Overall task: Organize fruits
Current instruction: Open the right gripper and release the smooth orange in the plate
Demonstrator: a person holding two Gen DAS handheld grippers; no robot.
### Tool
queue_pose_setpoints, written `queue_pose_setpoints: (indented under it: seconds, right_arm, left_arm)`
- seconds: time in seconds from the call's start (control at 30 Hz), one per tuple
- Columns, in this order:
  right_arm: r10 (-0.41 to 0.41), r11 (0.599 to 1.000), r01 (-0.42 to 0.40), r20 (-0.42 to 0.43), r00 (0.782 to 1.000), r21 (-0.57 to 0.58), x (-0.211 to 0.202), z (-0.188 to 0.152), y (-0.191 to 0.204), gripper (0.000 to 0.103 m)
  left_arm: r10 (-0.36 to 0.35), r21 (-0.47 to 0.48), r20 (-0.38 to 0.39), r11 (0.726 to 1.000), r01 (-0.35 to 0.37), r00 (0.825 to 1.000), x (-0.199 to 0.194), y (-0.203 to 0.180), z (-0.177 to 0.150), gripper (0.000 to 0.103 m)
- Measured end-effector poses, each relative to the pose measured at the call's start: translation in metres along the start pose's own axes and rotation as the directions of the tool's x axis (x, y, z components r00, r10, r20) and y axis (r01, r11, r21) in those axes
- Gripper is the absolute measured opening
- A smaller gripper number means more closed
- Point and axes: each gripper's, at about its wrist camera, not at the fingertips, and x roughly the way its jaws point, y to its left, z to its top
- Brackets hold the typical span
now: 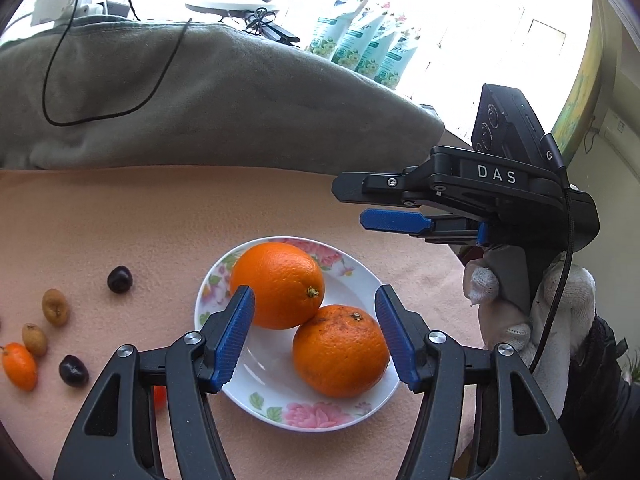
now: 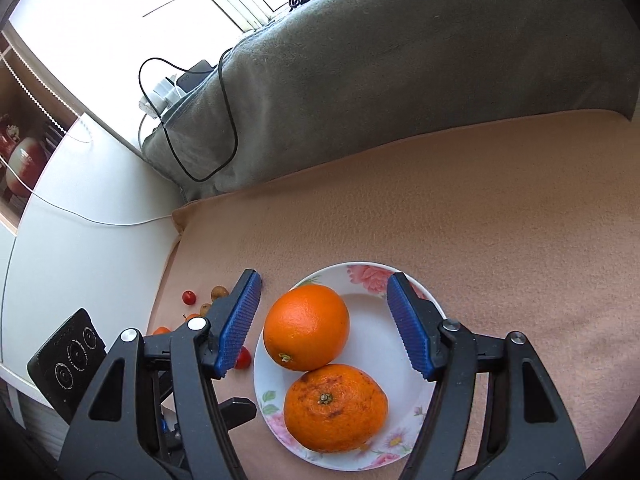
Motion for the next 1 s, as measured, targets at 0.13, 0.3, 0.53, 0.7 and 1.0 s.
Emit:
queue_pose_setpoints:
  seconds: [0.13,0.3,0.53,0.7,1.0]
  right_arm:
    - [-0.018,1.0,0.018,0.017,1.0,-0.017,-0.003,-0.003,0.003,0.069]
    - [-0.049,0.998,0.05,0.032,0.998,-0.047,-0.006,-0.012,0.009,0.07]
    - [-0.077,0.993,0.085,0.088,0.993,-0.088,-0.015,-0.023,0.02,0.073]
    - [-0.095,0.987,0.107,0.105,0.99,-0.118,-0.016,-0.031,0.03,0.073]
    - [-0.088,0.969,0.117,0.137,0.987,-0.217,-0.011,-0.046,0.065,0.073]
  left_arm:
    - [0.018,-0.002,0.006,1.0,-0.018,1.0,-0.002,0.003,0.001,0.062]
    - [0.046,0.012,0.014,0.999,-0.046,0.999,-0.011,0.006,-0.006,0.062]
    - [0.122,0.027,0.033,0.992,-0.123,0.992,-0.034,0.018,-0.017,0.062]
    - [0.21,-0.016,0.053,0.978,-0.21,0.976,-0.055,0.044,-0.023,0.062]
    - [0.37,-0.108,0.046,0.925,-0.363,0.928,-0.087,0.102,-0.039,0.062]
